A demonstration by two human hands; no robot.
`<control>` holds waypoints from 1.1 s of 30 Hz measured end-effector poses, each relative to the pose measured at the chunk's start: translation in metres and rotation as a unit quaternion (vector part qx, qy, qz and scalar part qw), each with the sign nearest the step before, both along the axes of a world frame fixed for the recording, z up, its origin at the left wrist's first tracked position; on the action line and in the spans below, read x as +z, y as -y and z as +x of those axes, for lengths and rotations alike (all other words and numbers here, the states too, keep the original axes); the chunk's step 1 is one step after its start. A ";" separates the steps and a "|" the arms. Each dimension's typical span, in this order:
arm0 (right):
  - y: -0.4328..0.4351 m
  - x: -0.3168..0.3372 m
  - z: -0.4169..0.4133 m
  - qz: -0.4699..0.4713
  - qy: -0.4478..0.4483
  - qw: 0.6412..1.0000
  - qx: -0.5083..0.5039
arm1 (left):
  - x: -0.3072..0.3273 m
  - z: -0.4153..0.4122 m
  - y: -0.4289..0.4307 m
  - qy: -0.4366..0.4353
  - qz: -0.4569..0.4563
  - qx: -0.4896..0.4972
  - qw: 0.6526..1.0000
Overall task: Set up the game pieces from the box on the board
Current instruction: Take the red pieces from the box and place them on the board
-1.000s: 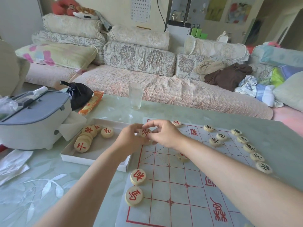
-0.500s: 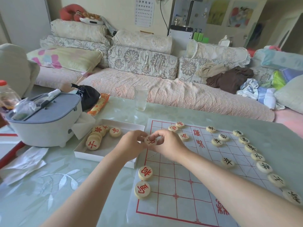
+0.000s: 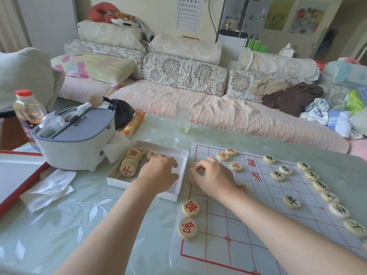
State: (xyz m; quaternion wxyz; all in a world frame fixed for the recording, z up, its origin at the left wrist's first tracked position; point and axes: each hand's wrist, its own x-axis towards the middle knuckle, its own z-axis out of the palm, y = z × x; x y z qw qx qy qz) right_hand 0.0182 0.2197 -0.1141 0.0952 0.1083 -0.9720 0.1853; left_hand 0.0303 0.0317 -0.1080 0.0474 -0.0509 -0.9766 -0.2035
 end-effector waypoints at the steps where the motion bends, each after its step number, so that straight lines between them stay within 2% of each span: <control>1: 0.005 0.004 -0.003 -0.007 -0.017 1.000 0.003 | 0.003 0.000 0.006 -0.013 -0.007 0.010 1.000; 4: 0.028 0.016 -0.012 -0.020 -0.040 0.998 0.043 | 0.008 0.000 0.029 -0.042 -0.031 0.056 0.997; 8: 0.067 0.026 -0.032 -0.010 -0.019 0.995 0.097 | 0.010 0.005 0.064 -0.062 -0.016 0.121 0.991; 11: 0.097 0.024 -0.047 0.045 0.018 0.991 0.126 | 0.016 0.012 0.083 -0.052 0.014 0.130 0.990; 16: 0.130 0.008 -0.064 0.125 0.041 0.981 0.144 | 0.006 0.016 0.108 -0.025 0.008 0.119 0.993; 23: 0.132 -0.001 -0.065 0.082 0.003 0.987 0.135 | 0.001 0.012 0.110 -0.041 -0.005 0.136 0.990; 29: 0.118 -0.001 -0.060 0.038 0.000 0.990 0.139 | 0.008 0.011 0.097 -0.016 -0.033 0.129 0.991; 33: 0.100 0.005 -0.052 0.013 -0.014 0.990 0.137 | 0.017 0.015 0.088 0.000 -0.095 0.125 0.988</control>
